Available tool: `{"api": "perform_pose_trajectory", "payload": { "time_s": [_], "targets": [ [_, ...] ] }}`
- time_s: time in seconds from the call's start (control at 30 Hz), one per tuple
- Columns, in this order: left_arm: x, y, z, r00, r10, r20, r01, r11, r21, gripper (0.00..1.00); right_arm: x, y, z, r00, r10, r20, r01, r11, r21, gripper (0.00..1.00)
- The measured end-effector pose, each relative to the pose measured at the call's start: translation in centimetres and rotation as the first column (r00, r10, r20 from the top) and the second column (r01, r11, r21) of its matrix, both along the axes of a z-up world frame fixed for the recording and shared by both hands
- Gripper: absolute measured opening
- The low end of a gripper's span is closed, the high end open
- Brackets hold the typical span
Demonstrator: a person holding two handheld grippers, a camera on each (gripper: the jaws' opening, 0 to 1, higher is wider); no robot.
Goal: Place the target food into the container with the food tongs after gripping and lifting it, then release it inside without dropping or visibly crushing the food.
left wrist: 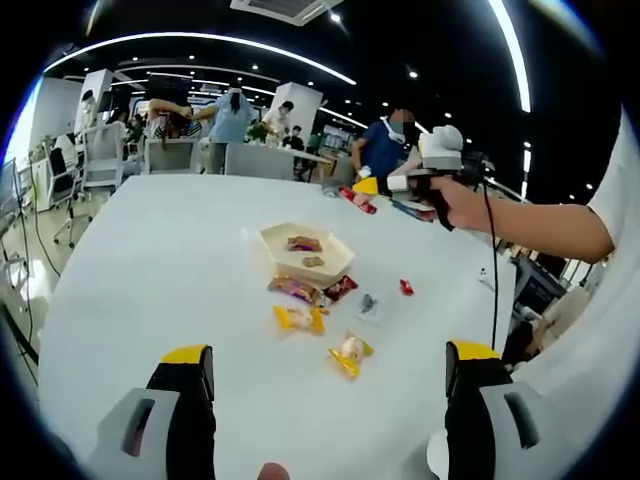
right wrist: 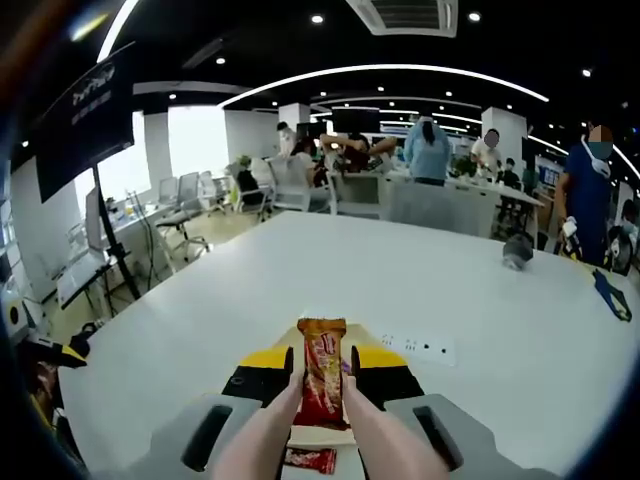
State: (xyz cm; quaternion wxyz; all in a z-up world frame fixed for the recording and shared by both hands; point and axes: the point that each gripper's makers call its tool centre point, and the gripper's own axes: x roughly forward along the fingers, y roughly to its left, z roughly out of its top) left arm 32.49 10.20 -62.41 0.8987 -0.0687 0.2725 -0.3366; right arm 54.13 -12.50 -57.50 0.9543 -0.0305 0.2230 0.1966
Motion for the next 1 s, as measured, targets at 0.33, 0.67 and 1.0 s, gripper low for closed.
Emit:
{"api": "perform_pose_trajectory", "payload": {
  "time_s": [0.33, 0.67, 1.0],
  "targets": [
    [-0.8, 1.0, -0.6, 0.999, 0.028, -0.019, -0.028, 0.999, 0.017, 0.96, 0.9, 0.6, -0.5, 1.000, 0.016, -0.008, -0.016, 1.000, -0.004, 0.22],
    [-0.8, 0.7, -0.7, 0.999, 0.033, -0.021, -0.033, 0.999, 0.010, 0.96, 1.0, 0.4, -0.5, 1.000, 0.024, -0.008, -0.024, 1.000, -0.013, 0.22],
    [-0.7, 0.9, -0.4, 0.999, 0.042, -0.017, -0.042, 0.999, 0.008, 0.96, 1.3, 0.1, -0.7, 0.999, 0.038, -0.009, -0.038, 0.999, -0.025, 0.25]
  ]
}}
